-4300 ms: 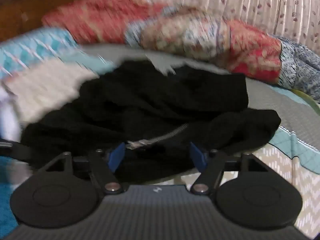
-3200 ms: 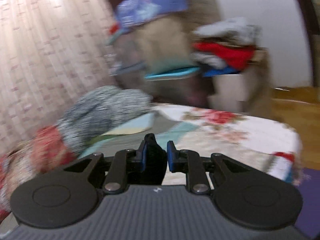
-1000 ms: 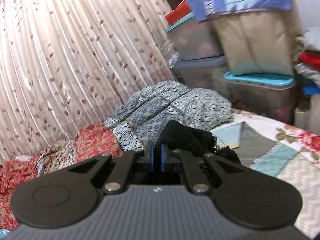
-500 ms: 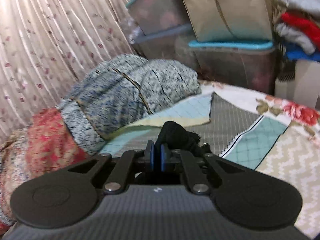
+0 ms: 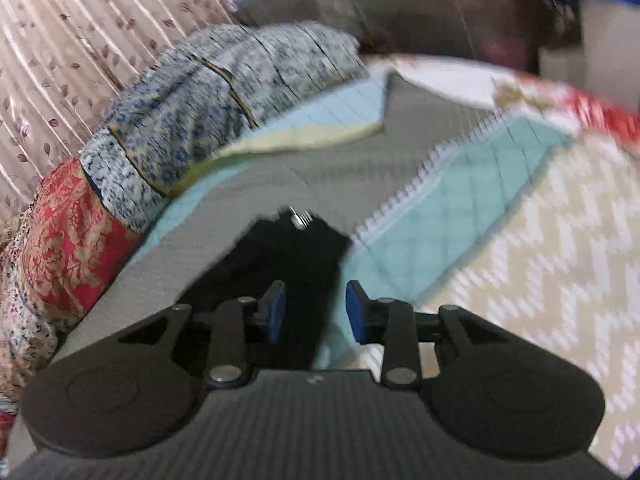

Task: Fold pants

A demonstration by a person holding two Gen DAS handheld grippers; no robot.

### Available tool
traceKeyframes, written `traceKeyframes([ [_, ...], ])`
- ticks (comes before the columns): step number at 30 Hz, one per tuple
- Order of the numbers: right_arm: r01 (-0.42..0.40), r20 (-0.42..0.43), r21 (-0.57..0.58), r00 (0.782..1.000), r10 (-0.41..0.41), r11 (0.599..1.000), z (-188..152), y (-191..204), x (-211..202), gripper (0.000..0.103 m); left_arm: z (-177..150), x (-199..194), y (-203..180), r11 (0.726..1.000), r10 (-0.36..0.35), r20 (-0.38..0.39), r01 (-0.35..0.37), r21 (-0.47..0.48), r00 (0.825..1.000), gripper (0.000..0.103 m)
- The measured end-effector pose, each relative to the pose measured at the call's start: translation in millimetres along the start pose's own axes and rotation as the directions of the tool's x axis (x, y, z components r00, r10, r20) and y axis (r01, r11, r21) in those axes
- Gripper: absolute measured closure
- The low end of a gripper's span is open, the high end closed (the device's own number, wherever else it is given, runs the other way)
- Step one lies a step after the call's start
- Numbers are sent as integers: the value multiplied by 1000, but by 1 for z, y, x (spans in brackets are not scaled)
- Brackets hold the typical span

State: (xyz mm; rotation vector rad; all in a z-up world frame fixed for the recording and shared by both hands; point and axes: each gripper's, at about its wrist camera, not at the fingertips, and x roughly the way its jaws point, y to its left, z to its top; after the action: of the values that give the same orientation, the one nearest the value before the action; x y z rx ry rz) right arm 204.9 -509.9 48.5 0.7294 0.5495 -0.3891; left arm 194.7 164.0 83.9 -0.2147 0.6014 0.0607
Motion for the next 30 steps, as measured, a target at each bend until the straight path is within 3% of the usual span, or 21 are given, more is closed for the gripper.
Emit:
traceKeyframes([
  [4, -61, -51, -30, 997, 59, 998, -31, -15, -27, 66, -22, -40, 11, 998, -53, -35, 54, 31, 998, 71],
  [8, -140, -45, -200, 990, 134, 970, -74, -19, -101, 66, -51, -76, 21, 994, -76, -109, 84, 72, 991, 68],
  [10, -155, -35, -231, 988, 151, 961, -97, -29, -140, 66, -64, -91, 28, 993, -92, -160, 102, 55, 983, 68],
  [13, -175, -33, -136, 985, 172, 975, -124, -65, -183, 67, -77, -109, 36, 992, -122, -212, 126, 5, 970, 67],
  [16, -115, 26, -43, 993, 116, 992, -145, -96, -211, 67, -85, -121, 37, 993, -120, -226, 119, -17, 967, 64],
  [23, -94, 106, 235, 992, 70, 967, -152, -145, -213, 67, -94, -133, 35, 985, -154, -251, 129, -110, 956, 64],
  [27, -97, 124, 246, 990, 68, 964, -139, -159, -207, 67, -99, -145, 24, 973, -219, -250, 190, -133, 943, 65],
  [30, -106, 160, 116, 983, 87, 988, -128, -160, -209, 66, -106, -145, 6, 972, -233, -272, 218, -87, 934, 65],
])
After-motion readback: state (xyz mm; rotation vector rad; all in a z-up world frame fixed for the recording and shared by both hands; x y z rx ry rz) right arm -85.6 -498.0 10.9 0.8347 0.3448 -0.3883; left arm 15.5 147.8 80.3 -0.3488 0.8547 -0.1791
